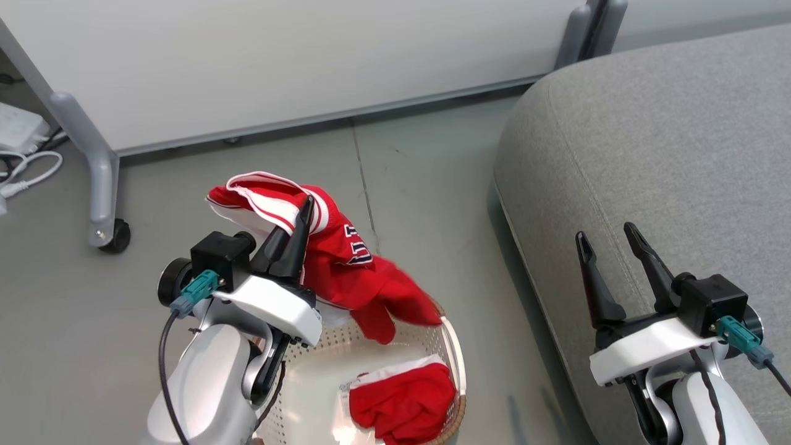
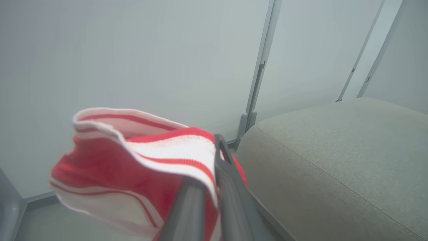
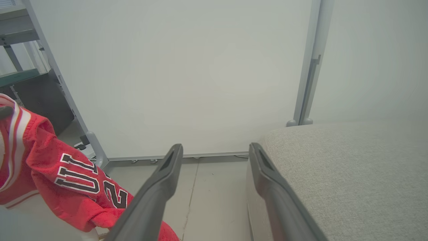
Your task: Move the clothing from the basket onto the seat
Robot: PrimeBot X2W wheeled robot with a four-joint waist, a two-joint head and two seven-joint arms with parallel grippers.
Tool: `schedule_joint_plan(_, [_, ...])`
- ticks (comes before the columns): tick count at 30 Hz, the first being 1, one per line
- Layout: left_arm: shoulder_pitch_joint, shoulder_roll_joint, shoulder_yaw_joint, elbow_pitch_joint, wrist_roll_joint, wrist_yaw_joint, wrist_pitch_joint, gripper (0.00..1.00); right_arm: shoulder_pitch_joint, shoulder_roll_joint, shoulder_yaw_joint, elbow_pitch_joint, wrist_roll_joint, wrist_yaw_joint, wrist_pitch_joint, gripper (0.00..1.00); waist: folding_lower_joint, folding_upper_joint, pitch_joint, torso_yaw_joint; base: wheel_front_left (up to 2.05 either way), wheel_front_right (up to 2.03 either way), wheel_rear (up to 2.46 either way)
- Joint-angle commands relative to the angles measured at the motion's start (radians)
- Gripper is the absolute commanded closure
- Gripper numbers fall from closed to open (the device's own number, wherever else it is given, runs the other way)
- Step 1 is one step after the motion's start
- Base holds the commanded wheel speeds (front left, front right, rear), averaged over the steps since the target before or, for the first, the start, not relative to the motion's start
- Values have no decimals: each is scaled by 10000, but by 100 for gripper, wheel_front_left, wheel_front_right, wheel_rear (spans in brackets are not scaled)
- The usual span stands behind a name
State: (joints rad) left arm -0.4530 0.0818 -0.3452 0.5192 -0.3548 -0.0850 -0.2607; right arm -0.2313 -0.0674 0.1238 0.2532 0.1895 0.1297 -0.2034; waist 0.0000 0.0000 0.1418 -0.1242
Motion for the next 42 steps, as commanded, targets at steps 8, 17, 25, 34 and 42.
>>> schedule_joint_plan(8, [1202,223,444,-2233,-125,411,-42,100,648,-102,-95,-285,72,19,296,0,0,0,-905,92,0,0,0])
schedule_joint_plan(17, [2359,400,394,-3927,-127,767,183,100,1248,-88,-168,-645,34,19,670,0,0,0,-1469,143,0,0,0])
schedule_joint_plan(25, [2895,502,272,-4628,-137,941,406,100,1558,-61,-296,-882,35,19,891,0,0,0,-1597,231,0,0,0])
schedule_joint_plan(34, [2986,533,188,-4845,-240,1001,507,100,1629,-44,-354,-1045,-1,19,1010,0,0,0,-1592,279,0,0,0])
schedule_joint_plan(42, [2932,527,58,-4844,-254,946,460,100,1482,-78,-214,-1241,84,19,963,0,0,0,-1589,351,0,0,0])
